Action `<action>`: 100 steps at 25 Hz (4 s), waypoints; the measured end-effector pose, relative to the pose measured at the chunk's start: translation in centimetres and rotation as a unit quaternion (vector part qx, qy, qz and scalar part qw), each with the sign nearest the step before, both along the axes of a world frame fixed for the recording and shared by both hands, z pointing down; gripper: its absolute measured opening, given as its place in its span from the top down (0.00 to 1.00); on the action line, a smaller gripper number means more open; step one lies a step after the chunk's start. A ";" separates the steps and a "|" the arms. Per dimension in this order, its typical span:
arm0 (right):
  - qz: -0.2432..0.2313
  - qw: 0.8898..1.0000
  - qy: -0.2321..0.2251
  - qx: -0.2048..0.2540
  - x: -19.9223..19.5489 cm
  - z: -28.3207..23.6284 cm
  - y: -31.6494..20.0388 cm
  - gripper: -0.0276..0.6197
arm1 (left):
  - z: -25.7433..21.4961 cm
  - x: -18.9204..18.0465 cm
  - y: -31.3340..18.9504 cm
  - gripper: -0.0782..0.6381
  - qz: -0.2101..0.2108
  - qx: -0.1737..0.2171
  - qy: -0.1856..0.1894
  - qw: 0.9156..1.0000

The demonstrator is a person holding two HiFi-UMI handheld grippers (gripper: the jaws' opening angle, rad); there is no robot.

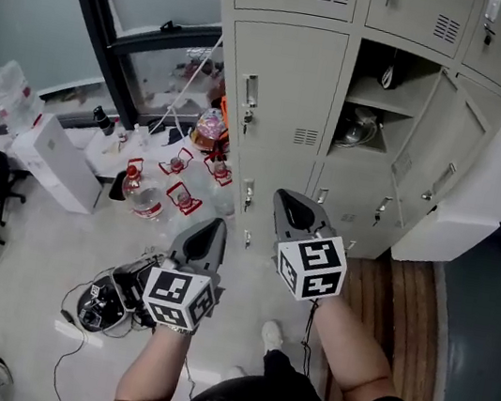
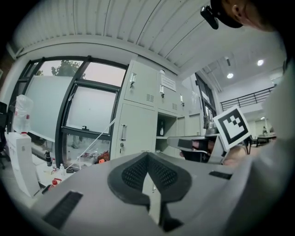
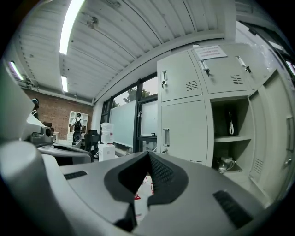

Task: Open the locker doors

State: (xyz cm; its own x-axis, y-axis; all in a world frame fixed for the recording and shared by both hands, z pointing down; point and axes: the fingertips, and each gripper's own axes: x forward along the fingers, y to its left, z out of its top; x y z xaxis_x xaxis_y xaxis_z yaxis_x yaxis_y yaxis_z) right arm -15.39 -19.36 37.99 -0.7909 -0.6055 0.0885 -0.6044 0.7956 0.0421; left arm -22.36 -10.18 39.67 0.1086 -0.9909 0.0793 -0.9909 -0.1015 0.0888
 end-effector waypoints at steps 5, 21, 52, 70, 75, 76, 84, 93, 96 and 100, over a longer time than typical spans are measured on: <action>-0.031 0.999 0.003 0.007 -2.6 -0.4 -4.1 0.96 | -0.7 -1.5 -3.9 0.89 -0.025 0.007 0.000 1.000; -0.093 0.996 0.004 0.002 -8.1 -0.2 -14.1 0.96 | -1.1 -4.8 -13.5 0.89 -0.081 0.014 -0.001 0.997; 0.001 1.000 0.001 -0.022 -19.1 0.0 -22.1 0.77 | -1.7 -14.5 -18.8 0.89 0.008 0.006 -0.001 1.000; 0.096 0.995 0.008 -0.018 -22.3 0.4 -26.2 0.68 | -1.0 -19.8 -21.7 0.89 0.092 0.005 0.003 0.996; 0.118 0.993 0.012 -0.005 -22.3 0.3 -26.5 0.71 | -0.6 -20.9 -22.5 0.89 0.107 0.001 0.007 0.994; 0.120 0.993 0.014 -0.003 -22.3 0.3 -26.5 0.71 | -0.5 -20.9 -22.6 0.89 0.111 0.000 0.007 0.994; 0.146 0.989 0.019 -0.009 -21.6 0.4 -26.2 0.80 | -0.2 -20.5 -22.4 0.89 0.143 -0.003 0.007 0.990; 0.161 0.987 0.019 -0.011 -20.7 0.4 -23.7 0.79 | 0.0 -19.9 -20.8 0.89 0.167 0.000 0.011 0.986; 0.158 0.987 0.017 -0.013 -20.1 0.4 -22.5 0.79 | 0.2 -19.4 -20.1 0.89 0.176 -0.001 0.012 0.984; 0.142 0.990 0.011 -0.015 -19.1 0.4 -21.2 0.79 | 0.3 -18.2 -19.4 0.89 0.187 -0.003 0.013 0.982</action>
State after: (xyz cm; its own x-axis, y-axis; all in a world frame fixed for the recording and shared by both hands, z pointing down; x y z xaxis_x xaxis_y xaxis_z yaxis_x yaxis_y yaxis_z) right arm -34.47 -40.55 38.37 -0.5862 -0.8004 0.1254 -0.8034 0.5942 0.0373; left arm -40.59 -29.60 40.01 0.4668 -0.8810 0.0771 -0.8819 -0.4573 0.1144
